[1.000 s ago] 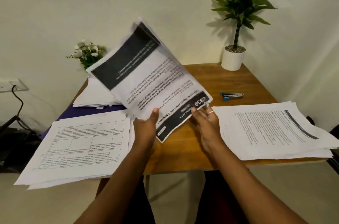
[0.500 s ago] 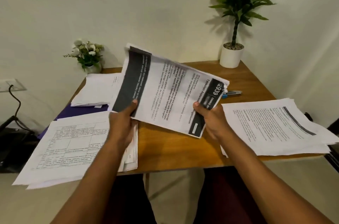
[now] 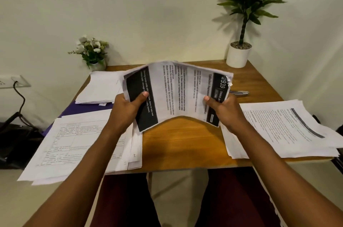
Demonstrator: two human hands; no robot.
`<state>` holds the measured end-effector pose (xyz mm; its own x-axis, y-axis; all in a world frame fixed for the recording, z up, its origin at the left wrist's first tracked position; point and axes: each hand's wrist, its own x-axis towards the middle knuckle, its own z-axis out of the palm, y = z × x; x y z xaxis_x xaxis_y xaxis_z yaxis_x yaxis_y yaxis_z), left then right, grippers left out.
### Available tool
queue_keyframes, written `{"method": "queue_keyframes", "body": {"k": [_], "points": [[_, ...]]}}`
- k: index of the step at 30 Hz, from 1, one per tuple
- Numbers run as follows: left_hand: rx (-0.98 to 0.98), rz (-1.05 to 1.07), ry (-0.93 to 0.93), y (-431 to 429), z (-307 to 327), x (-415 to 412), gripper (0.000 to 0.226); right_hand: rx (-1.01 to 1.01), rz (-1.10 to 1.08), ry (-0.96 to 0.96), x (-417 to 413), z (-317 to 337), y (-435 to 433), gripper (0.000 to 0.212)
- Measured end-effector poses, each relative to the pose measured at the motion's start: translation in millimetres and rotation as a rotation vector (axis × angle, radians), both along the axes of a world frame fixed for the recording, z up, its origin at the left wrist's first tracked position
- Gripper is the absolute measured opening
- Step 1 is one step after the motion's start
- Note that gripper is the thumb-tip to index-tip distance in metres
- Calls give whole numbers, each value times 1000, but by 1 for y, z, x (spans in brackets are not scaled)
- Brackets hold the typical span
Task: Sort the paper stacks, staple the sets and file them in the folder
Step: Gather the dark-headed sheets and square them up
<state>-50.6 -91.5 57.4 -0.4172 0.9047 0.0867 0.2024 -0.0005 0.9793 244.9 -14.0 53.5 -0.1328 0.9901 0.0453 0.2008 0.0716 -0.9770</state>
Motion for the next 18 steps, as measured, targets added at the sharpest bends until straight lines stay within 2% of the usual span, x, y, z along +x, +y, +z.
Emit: {"method": "queue_keyframes", "body": {"k": [2, 5, 18], "points": [[57, 57, 8, -2, -1, 7, 40, 7, -29, -6, -1, 2, 0, 34], [33, 59, 16, -6, -16, 19, 41, -31, -41, -38, -3, -12, -3, 43], [-58, 123, 12, -11, -44, 43, 29, -120, -69, -46, -12, -37, -12, 42]]}}
